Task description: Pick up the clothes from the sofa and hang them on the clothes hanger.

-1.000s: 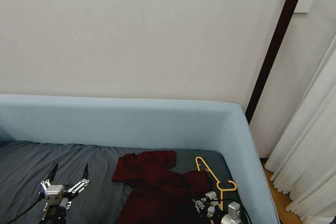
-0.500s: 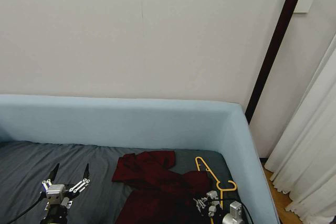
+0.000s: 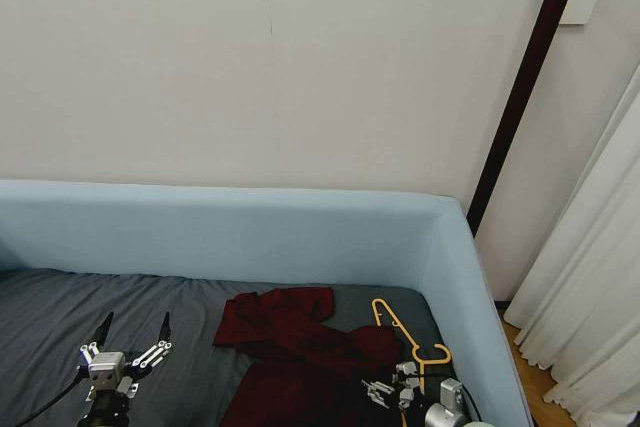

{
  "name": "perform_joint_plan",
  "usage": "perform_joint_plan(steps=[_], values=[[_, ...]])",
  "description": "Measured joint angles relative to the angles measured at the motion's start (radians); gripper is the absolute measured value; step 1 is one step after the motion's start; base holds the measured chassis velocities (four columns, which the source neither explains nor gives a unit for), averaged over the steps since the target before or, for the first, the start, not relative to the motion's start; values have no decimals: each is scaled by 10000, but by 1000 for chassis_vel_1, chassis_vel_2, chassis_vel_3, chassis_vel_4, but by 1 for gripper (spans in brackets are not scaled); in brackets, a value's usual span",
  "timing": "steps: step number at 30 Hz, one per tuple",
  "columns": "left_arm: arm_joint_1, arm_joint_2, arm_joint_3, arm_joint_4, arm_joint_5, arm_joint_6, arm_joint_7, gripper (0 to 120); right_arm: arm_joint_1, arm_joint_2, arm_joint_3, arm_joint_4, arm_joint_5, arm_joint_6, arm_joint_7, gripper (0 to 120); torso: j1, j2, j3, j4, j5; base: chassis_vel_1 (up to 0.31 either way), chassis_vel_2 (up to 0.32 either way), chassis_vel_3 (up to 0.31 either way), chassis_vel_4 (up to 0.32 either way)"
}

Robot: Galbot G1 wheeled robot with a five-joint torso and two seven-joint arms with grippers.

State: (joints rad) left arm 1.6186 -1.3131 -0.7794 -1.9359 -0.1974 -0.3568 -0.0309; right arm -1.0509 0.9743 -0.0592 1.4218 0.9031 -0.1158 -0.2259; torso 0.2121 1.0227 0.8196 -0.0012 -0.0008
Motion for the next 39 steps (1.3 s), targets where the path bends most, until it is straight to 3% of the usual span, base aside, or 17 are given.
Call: perform_joint_plan(steps=[4, 21, 24, 27, 39], values=[[22, -8, -10, 7, 7, -16, -11, 100, 78, 1, -4, -99, -25, -77, -3, 81, 0, 0, 0, 0, 0, 0, 0, 0, 0], [-24, -19, -15, 99, 64, -36, -82, 100, 308, -29, -265, -170, -321, 179, -516, 22, 0, 0, 0, 0, 0, 0, 0, 0, 0], [-76, -22, 10, 158, 79, -37, -87, 100, 305, -65, -282, -172, -442, 309, -548, 7, 0, 0, 0, -1, 0, 0, 0, 0, 0], [-117, -34, 34, 211, 101, -37, -92, 100, 287, -88, -294, -158, -545, 544, -603, 0, -1, 0, 0, 0, 0, 0, 0, 0, 0], [-291, 0, 155, 444, 144, -60, -105, 100, 221, -287, -16, 712, -1123, 2071, -726, 0, 0, 0, 1, 0, 1, 0, 0, 0, 0]])
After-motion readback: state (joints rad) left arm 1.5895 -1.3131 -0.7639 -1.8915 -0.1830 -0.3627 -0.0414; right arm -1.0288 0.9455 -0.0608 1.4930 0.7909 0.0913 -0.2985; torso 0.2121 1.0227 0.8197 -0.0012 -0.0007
